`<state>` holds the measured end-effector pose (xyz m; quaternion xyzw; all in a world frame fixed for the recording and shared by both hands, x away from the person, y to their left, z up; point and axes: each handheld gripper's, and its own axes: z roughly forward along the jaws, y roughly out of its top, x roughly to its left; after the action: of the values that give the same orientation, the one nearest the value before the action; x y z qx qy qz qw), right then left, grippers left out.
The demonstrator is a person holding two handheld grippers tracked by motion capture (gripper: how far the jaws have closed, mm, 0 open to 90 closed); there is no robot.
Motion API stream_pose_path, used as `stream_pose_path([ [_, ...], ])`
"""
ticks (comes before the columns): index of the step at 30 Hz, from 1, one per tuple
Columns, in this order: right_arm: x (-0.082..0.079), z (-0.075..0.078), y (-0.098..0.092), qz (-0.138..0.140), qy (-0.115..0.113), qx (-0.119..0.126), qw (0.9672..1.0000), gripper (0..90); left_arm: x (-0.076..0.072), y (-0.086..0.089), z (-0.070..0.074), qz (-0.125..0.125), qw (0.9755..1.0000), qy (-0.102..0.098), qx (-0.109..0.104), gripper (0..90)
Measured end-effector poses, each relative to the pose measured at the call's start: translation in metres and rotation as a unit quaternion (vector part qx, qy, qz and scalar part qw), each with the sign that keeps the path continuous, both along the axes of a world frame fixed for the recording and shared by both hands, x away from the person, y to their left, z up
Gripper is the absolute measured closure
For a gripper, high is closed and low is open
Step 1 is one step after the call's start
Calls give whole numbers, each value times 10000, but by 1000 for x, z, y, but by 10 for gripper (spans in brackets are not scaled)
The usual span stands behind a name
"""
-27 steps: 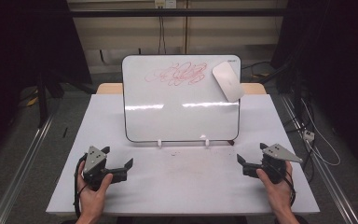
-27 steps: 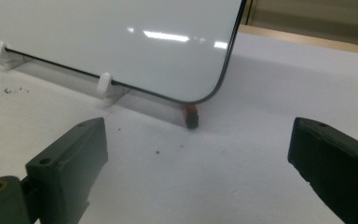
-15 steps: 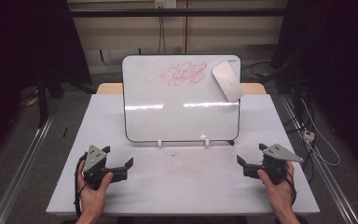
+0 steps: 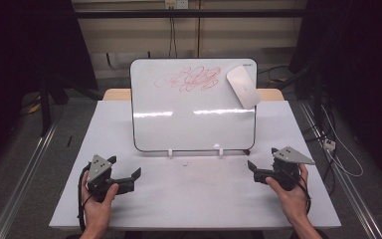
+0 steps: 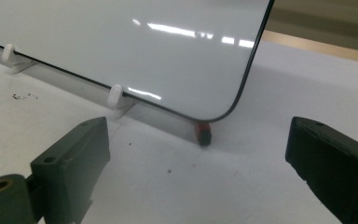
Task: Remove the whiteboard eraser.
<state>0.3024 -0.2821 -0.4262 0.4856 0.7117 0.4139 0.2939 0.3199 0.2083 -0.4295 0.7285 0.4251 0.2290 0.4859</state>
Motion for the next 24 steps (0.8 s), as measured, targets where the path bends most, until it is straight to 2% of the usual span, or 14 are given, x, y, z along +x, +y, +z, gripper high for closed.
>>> stream_pose_path([
  [3, 8, 5, 3, -12, -55, -19, 10000, 51, 2, 0, -1, -42, 10000, 77, 22, 44],
  [7, 18, 11, 8, -34, -86, 16, 10000, 54, 4, -1, -2, -67, 9999, 81, 45, 44],
  [9, 28, 16, 12, -52, -288, -19, 9996, 49, 4, -1, -2, -83, 9999, 73, 31, 43],
  [10, 28, 16, 12, -52, -288, -19, 9996, 49, 4, -2, -2, -88, 9999, 55, 51, 43],
  [11, 35, 20, 13, -92, -380, -78, 9992, 47, 6, -1, -3, -101, 9999, 77, 66, 44],
  [13, 39, 22, 13, -98, -397, -20, 9992, 44, 6, 0, -4, -103, 9999, 102, 51, 44],
  [14, 45, 26, 12, -192, -458, -42, 9988, 34, 7, 0, -5, -85, 9999, 121, 9, 44],
  [18, 58, 36, 14, -230, -556, -239, 9979, 24, 9, -1, -5, -121, 9994, 310, 21, 44],
  [21, 64, 42, 15, -249, -588, -281, 9976, 21, 7, -3, -4, -117, 9996, 244, 67, 44],
  [22, 68, 49, 16, -177, -563, -272, 9979, 24, 7, -3, -4, -131, 9996, 247, 48, 43],
  [24, 72, 55, 18, -144, -563, -313, 9978, 24, 6, -3, -1, -72, 9998, 132, 96, 43],
])
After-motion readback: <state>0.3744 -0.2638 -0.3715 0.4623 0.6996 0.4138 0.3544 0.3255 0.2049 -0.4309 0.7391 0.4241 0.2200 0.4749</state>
